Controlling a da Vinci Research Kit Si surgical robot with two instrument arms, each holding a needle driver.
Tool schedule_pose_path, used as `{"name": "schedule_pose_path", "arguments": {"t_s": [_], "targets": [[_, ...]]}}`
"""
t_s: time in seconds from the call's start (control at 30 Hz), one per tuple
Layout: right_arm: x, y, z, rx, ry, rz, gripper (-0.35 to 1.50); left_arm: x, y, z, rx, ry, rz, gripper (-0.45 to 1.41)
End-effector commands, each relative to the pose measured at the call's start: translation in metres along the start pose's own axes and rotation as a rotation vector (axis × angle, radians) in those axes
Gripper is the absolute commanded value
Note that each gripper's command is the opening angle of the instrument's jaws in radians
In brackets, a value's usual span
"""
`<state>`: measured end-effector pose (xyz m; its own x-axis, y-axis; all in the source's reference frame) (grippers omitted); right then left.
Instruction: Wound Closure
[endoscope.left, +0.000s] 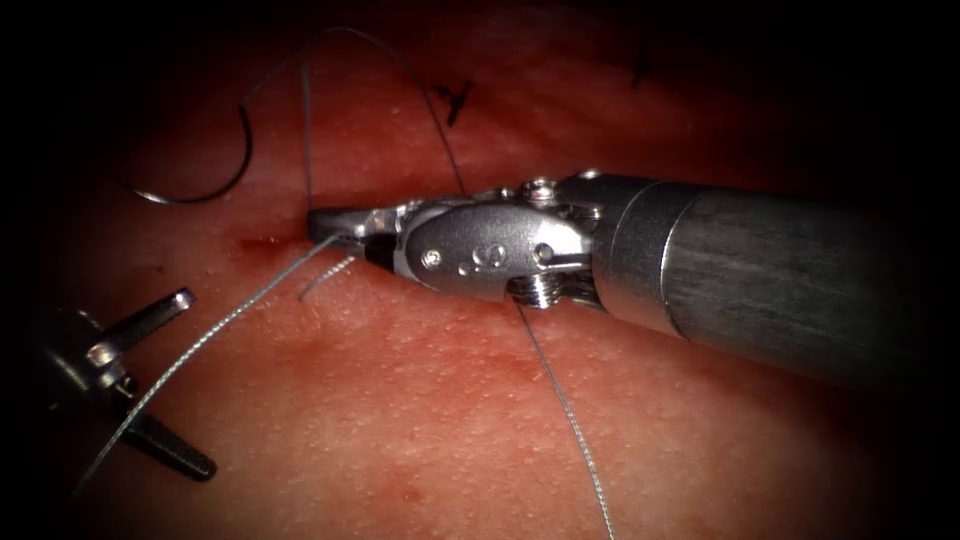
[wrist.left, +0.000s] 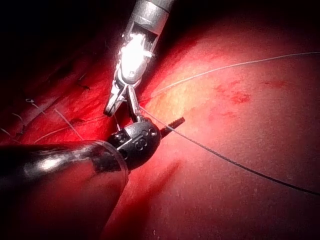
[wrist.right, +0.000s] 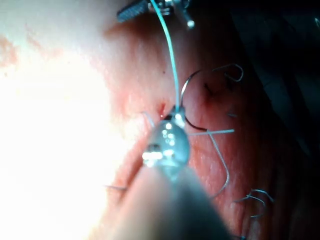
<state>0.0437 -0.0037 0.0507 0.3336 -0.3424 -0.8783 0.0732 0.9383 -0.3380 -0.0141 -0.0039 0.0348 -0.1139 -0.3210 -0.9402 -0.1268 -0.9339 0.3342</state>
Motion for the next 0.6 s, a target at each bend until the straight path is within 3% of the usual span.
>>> {"name": "schedule_pose_path", "arguments": {"t_s": [0.03, 0.37, 0.47, 0.6], "targets": [[-0.0002, 0.0006, 0.0008, -0.002, 0.003, -0.003, -0.35, -0.0003, 0.0, 0.0007, 0.004, 0.002, 0.009, 0.89], [-0.0004, 0.0006, 0.0006, -0.002, 0.0, 0.003, -0.35, 0.0, -0.0001, 0.0, 0.014, 0.012, 0.024, 0.58], [-0.0003, 0.0006, 0.0006, -0.001, 0.0, 0.009, -0.35, 0.0, -0.0001, -0.0005, 0.01, 0.018, 0.025, 0.31], [-0.0003, 0.0006, 0.0006, -0.001, 0.0, 0.009, -0.35, 0.0002, 0.0, -0.0011, 0.012, 0.004, 0.026, 0.31]]}}
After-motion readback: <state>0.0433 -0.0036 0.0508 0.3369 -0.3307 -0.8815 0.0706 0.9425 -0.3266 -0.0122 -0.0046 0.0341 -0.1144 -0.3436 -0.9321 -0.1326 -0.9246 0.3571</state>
